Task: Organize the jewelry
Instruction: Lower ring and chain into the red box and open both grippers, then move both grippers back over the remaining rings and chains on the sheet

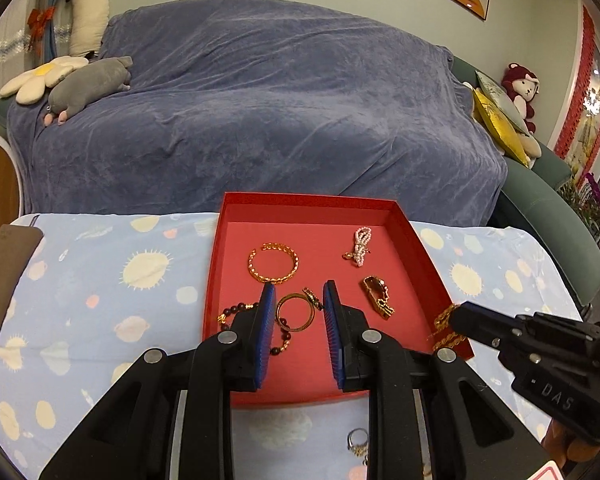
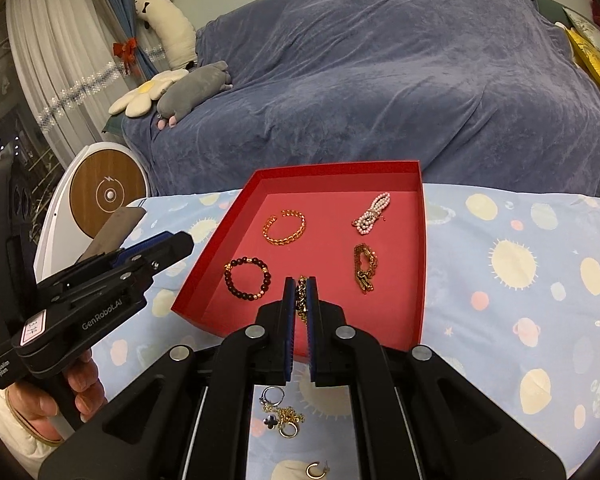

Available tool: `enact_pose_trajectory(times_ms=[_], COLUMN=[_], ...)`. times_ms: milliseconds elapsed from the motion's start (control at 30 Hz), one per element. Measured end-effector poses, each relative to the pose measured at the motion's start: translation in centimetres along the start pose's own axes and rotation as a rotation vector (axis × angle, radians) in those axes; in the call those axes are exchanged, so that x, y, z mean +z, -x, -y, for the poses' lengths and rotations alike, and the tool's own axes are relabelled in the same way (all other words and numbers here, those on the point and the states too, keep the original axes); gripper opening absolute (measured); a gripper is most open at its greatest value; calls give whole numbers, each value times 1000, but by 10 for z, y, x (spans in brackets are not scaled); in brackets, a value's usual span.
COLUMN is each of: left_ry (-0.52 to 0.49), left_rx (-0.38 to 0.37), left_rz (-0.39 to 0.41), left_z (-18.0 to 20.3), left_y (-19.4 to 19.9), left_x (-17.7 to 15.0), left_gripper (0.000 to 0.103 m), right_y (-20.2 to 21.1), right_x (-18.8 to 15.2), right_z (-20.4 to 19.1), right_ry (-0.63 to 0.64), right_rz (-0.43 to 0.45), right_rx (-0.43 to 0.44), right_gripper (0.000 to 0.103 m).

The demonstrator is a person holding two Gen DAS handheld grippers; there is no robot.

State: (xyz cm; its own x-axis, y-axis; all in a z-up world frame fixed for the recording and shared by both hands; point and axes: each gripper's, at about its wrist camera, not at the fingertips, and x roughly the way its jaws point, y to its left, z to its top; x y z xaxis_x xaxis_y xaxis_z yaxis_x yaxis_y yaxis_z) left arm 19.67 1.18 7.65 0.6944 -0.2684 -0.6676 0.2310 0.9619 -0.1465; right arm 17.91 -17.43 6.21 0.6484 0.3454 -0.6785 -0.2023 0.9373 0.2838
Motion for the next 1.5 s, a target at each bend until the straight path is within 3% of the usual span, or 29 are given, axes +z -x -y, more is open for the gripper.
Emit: enact_pose_trajectory(times_ms=[200,267,300,333,567,833,1000,1200,1500], left_ry=[21,28,33,41,59,41,85,114,99], left_rx=[-13,-10,10,30,49,86,87,107,93], left_rz=[-39,-41,-38,-28,-29,-39,-56,-89,-128], left_z=[4,4,4,3,-9,-20,-30,-35,-43], left_y=[-38,-42,-43,-42,-23,23,41,47,41], left_x=[9,8,7,7,-3,-33,-59,-85,-102], left_gripper=[24,40,61,67,67,67,67,67,67], right_y=[-24,-22,-20,-18,8,39,47,40,-2], right_x=[-4,-5,-6,-6,-14,-49,-75,-93,-117], right_z=[11,13,14,15,18,5,-1,-17,-35], right_ry=[-13,-13,-15,-16,-21,-2,0,53,127], right_rz=[-45,-34,-27,-20,7,7,-19,-53,-164], right_rx=[9,-3,-9,-16,-25,-20,-6,-6,-7], right_gripper=[6,13,14,18,29,30,30,30,30])
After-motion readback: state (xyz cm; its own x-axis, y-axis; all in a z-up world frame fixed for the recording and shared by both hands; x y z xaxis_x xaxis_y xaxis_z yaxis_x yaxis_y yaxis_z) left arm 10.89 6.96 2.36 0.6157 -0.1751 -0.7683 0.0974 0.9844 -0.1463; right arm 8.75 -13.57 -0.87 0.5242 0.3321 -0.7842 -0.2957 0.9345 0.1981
